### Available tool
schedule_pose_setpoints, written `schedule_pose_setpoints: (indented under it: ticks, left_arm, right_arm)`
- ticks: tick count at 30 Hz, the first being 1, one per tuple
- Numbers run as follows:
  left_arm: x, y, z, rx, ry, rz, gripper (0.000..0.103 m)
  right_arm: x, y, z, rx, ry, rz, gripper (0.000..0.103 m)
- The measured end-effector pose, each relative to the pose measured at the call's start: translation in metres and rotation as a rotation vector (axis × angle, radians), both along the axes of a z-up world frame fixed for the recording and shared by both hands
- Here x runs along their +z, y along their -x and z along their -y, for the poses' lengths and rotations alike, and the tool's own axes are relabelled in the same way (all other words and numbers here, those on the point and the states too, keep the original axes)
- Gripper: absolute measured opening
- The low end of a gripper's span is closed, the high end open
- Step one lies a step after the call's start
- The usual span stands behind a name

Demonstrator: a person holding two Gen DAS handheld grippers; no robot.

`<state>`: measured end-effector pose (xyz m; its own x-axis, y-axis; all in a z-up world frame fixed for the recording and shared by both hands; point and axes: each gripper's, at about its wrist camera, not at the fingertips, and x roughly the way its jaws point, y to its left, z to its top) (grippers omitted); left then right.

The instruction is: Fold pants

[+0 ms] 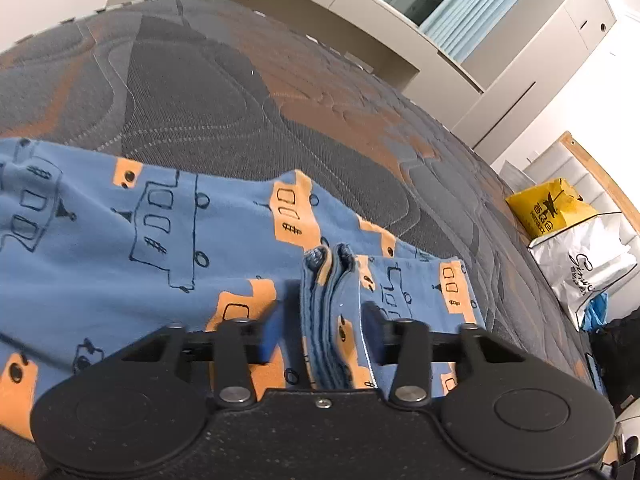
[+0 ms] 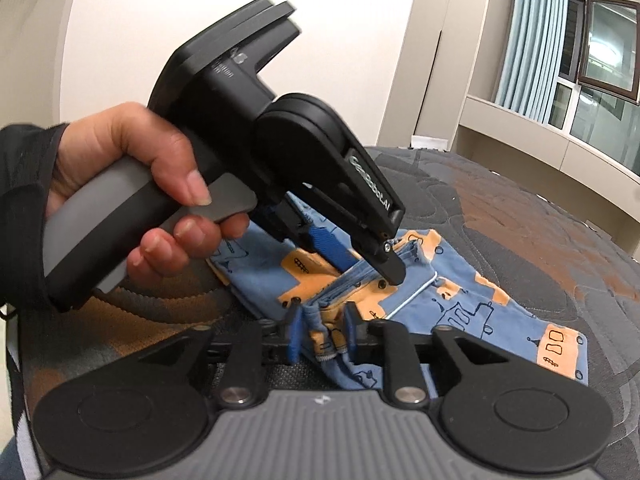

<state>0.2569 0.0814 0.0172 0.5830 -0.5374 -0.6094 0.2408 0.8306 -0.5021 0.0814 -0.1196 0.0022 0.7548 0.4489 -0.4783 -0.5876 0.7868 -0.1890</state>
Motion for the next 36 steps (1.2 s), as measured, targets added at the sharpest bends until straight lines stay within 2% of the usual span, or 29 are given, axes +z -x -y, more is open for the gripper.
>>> schedule_pose_setpoints:
  ticks: [1, 2, 4, 7, 10, 12, 14, 18, 20, 23, 25, 29, 32, 34, 36]
  left_arm:
    - [0.003, 0.003, 0.001, 0.006, -0.01, 0.013, 0.059]
    - [0.006, 0.005, 0.003, 0.011, -0.02, 0.031, 0.063]
    - [0.011, 0.01, 0.006, 0.038, -0.047, 0.07, 0.083]
    - [0.017, 0.016, 0.013, 0.09, -0.096, 0.14, 0.095]
    - [0.02, 0.018, 0.027, 0.121, -0.15, 0.19, 0.102]
    - [0.019, 0.019, 0.039, 0.137, -0.206, 0.223, 0.102]
    - [0.016, 0.02, 0.052, 0.158, -0.293, 0.263, 0.102]
    - [0.007, 0.021, 0.065, 0.208, -0.461, 0.338, 0.102]
    - [0.004, 0.018, 0.063, 0.227, -0.499, 0.328, 0.102]
    - [0.0, 0.008, 0.053, 0.23, -0.468, 0.258, 0.102]
    - [-0.005, 0.004, 0.046, 0.23, -0.437, 0.217, 0.103]
    - [-0.007, 0.005, 0.046, 0.231, -0.431, 0.217, 0.103]
    - [-0.008, 0.005, 0.046, 0.232, -0.423, 0.222, 0.102]
    - [-0.008, 0.003, 0.045, 0.232, -0.414, 0.219, 0.102]
    - [-0.008, 0.004, 0.045, 0.232, -0.411, 0.223, 0.102]
  right_arm:
    - [0.001, 0.0, 0.003, -0.002, -0.005, 0.005, 0.042]
    - [0.002, 0.002, 0.008, -0.008, -0.009, 0.014, 0.053]
    - [0.003, 0.005, 0.022, -0.037, -0.006, 0.039, 0.067]
    - [0.005, 0.009, 0.058, -0.149, 0.015, 0.102, 0.093]
    - [0.005, -0.001, 0.095, -0.272, 0.056, 0.125, 0.1]
    - [0.006, -0.016, 0.114, -0.344, 0.08, 0.135, 0.102]
    - [0.008, -0.033, 0.129, -0.39, 0.067, 0.165, 0.103]
    - [0.004, -0.076, 0.141, -0.398, 0.09, 0.184, 0.103]
    - [-0.003, -0.097, 0.142, -0.379, 0.106, 0.172, 0.103]
    - [-0.016, -0.121, 0.141, -0.368, 0.163, 0.143, 0.103]
    - [-0.026, -0.132, 0.144, -0.418, 0.199, 0.14, 0.103]
    - [-0.027, -0.143, 0.16, -0.472, 0.132, 0.078, 0.103]
    - [-0.022, -0.134, 0.163, -0.471, 0.115, 0.1, 0.103]
    - [-0.015, -0.117, 0.163, -0.472, 0.12, 0.133, 0.103]
    - [-0.01, -0.095, 0.161, -0.454, 0.111, 0.128, 0.103]
